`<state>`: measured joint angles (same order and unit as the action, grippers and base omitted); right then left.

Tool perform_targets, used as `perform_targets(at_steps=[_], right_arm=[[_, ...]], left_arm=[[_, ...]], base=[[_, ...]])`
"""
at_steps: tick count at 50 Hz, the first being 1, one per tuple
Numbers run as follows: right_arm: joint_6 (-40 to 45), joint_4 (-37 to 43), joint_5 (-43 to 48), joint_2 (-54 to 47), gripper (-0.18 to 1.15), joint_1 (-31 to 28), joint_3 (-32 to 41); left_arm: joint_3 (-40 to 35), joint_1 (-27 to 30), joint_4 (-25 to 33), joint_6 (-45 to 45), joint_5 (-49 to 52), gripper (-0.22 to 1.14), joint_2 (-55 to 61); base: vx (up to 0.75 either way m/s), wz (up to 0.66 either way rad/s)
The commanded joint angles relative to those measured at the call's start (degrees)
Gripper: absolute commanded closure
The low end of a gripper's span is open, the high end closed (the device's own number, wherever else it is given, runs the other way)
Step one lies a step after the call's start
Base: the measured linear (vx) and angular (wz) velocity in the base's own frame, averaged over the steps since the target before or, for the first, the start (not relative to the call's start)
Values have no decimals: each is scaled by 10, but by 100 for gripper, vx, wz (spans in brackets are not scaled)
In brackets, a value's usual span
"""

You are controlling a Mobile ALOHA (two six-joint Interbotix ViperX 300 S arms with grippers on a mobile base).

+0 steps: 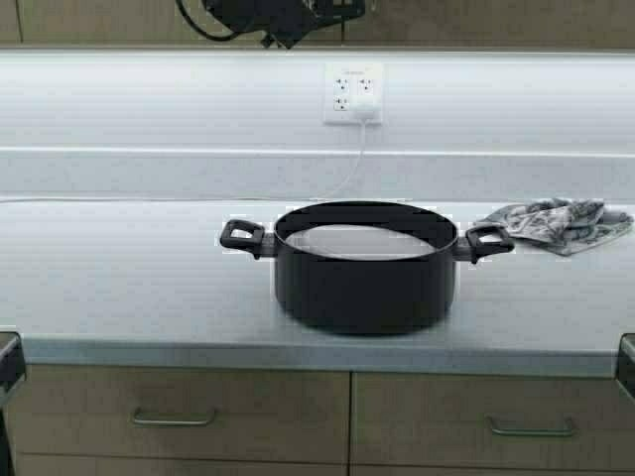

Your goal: Open the cabinet, put the pot inside, then close it

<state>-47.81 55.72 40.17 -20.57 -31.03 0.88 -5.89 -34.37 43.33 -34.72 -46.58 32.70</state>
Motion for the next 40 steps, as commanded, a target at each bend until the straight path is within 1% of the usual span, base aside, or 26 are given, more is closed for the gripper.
perform_targets(at_steps=[1,4,5,6,13,23,34,40], right_arm=[[-1,7,9,16,76,5,13],[-2,6,9,21,94,5,11],[-3,6,9,23,100,5,11],[-3,5,9,25,100,5,10],[-4,4,9,48,89,4,-11],[-2,4,-13,120,91,0,-91],[-2,4,-111,186,91,0,-157],[-3,4,-134,212,91,0,-185]], left_arm=[[-13,4,-4,-1,12,81,-14],[-11,5,-4,-2,27,99,-17],[-11,5,-4,-3,32,101,-17],[-9,5,-5,-4,33,101,-19],[24,4,-17,-2,34,85,-43],[129,0,-28,0,64,89,-132],[214,0,-32,3,119,89,-215],[249,0,-32,0,145,89,-254]], base=[[0,0],[0,0],[1,2],[1,2],[0,0],[1,0],[2,0],[0,0]])
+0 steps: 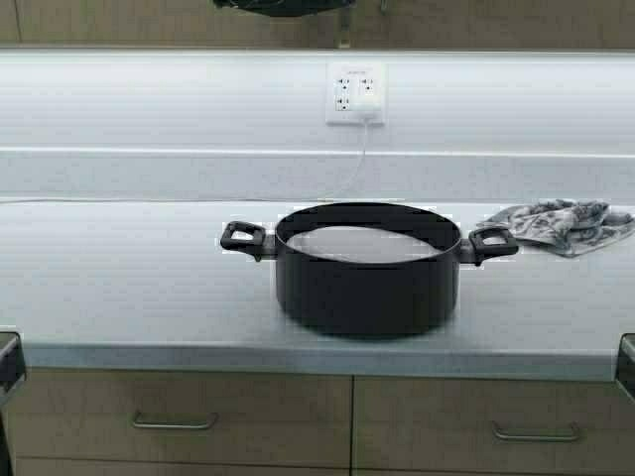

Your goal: Open the cabinet, put the pot inside, then close it

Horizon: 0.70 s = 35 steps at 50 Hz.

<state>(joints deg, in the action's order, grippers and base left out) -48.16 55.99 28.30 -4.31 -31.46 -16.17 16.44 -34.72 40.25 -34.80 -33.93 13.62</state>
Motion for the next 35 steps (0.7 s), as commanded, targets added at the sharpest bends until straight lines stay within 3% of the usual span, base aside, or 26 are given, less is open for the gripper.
perform_targets(at_steps=[1,18,35], right_arm=[[1,1,-17,54,91,4,-18],[1,-11,-74,146,91,11,-103],[2,-39,-192,218,91,83,-161]], left_arm=[[30,4,-1,1,23,89,-70],[120,14,-18,-3,83,89,-174],[195,50,-23,-4,116,89,-254]], base=[[0,0],[-2,-1],[-6,-2]])
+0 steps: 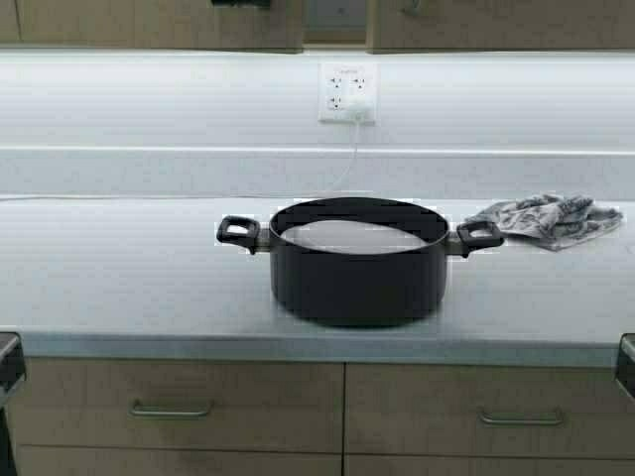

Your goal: Open the cabinet, put the pot inside, then close it

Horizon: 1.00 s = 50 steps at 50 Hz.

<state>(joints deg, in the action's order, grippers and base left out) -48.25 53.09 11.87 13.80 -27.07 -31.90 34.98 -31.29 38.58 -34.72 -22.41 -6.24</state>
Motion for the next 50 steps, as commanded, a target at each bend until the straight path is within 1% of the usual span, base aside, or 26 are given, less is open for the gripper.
perform_targets(at_steps=[1,7,14,23,28,36,39,42,43,44,45,47,50], right_arm=[[3,-13,-34,39,91,44,-6],[6,-39,-73,53,91,69,-12],[8,-51,-96,70,91,92,-26],[7,-58,-119,83,91,119,-38],[8,-69,-141,90,91,134,-40],[9,-76,-154,105,91,149,-53],[10,-78,-158,108,87,149,-54],[10,-79,-168,110,77,149,-54],[10,-81,-175,111,72,150,-54],[10,-85,-188,112,61,152,-54],[10,-89,-200,113,54,154,-54],[10,-96,-222,113,38,159,-52],[10,-112,-251,117,16,167,-51]], left_arm=[[13,18,-7,-4,3,89,-60],[35,38,-7,-6,11,89,-85],[54,69,-19,-6,47,89,-120],[60,100,-39,-5,94,89,-149],[67,120,-40,-5,116,89,-161],[89,137,-44,-5,118,89,-188],[98,144,-46,-4,118,88,-195],[108,149,-47,-8,116,85,-204],[113,149,-49,-9,116,84,-208],[116,150,-50,-10,116,81,-213],[121,151,-51,-11,119,78,-216],[132,151,-52,-14,119,69,-225],[143,156,-54,-16,120,49,-239]], base=[[-9,-4],[-9,-3],[-11,-2],[-12,-3],[-12,-4],[-10,-4],[-7,-4],[-5,-5],[-5,-4],[-5,-4],[-4,-5],[-4,-5],[-3,-4]])
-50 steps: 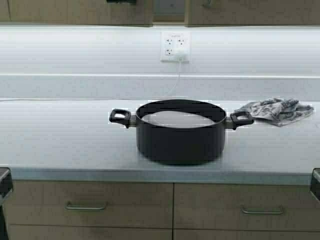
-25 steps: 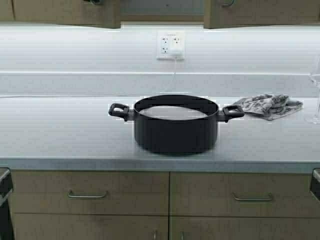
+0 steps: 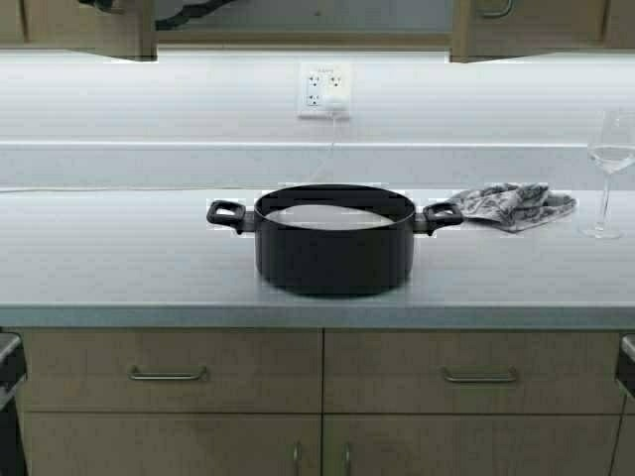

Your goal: Open the cabinet, put the pot inside, then close it

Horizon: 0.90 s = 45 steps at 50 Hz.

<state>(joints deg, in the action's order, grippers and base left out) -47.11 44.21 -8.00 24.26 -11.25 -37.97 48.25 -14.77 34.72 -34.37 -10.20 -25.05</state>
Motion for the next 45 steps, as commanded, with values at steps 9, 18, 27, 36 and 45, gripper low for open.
perform_targets(at_steps=[9,18,27,36,45], right_arm=[[14,-81,-126,51,3,29,0],[65,-140,-179,119,12,30,-17],[120,-152,-201,163,57,14,-26],[129,-151,-109,136,100,-100,-22],[141,-151,-5,53,90,-197,11]], left_arm=[[26,9,-15,-18,33,-4,-91],[30,18,-25,-19,127,9,-138],[24,8,-25,-12,182,77,-167],[7,-83,-25,-8,166,91,-152],[-22,-167,-25,5,91,88,-84]], base=[[0,-1],[0,1],[0,0],[-1,-1],[-1,-2]])
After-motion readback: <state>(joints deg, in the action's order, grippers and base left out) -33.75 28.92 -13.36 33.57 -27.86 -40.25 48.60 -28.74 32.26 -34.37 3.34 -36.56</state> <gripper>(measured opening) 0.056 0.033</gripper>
